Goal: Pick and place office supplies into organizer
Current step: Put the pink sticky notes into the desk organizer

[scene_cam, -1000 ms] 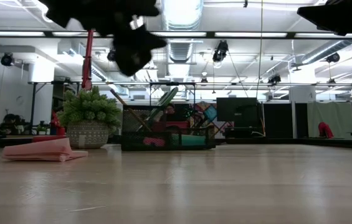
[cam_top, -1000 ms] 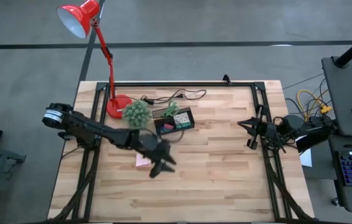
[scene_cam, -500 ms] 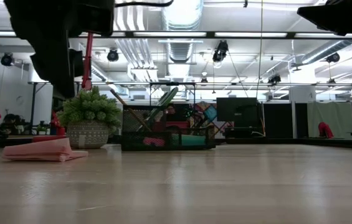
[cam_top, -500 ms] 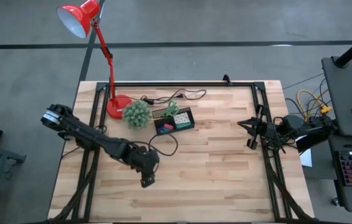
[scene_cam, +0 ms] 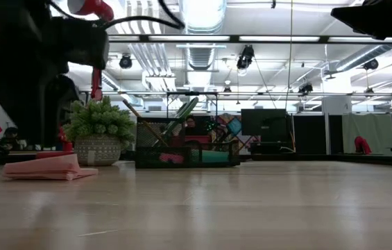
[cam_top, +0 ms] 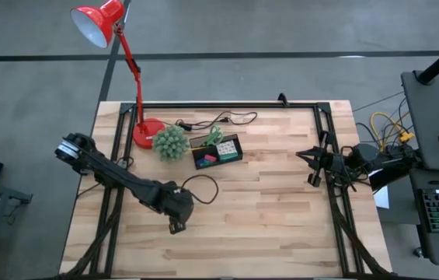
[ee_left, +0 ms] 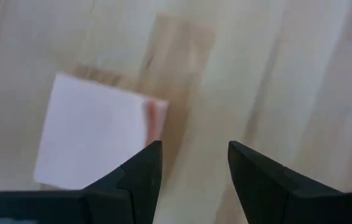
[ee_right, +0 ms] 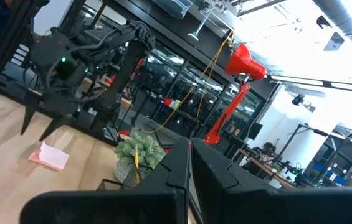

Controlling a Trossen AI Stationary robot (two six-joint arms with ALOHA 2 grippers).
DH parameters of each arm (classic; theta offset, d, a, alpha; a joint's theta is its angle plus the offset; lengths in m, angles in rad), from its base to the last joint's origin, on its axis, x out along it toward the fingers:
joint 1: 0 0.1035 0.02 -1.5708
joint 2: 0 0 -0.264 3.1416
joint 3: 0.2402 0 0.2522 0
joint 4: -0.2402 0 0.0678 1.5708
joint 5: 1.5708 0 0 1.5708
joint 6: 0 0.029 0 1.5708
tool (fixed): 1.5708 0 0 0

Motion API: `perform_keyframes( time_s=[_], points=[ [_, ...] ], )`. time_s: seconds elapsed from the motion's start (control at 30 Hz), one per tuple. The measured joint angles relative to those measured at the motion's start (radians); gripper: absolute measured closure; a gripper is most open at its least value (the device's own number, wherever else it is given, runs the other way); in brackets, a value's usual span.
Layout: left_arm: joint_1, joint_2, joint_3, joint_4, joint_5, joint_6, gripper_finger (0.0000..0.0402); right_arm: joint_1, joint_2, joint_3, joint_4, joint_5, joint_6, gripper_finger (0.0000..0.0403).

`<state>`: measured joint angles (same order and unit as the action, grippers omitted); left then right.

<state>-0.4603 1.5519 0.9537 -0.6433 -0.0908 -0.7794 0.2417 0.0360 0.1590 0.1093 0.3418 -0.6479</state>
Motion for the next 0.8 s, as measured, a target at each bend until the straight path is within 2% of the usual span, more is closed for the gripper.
perform_keyframes(
  time_s=[0.3,0.8],
  points=[
    [0.0,0.039,-0.012,-0.005,-0.076,0.001,0.0233,0.0,0.0,0.0,0.0,0.0,0.0,0.0394],
    [0.0,0.118,-0.015,-0.031,-0.093,0.001,0.0233,0.0,0.0,0.0,0.0,0.0,0.001,0.0394]
  ],
)
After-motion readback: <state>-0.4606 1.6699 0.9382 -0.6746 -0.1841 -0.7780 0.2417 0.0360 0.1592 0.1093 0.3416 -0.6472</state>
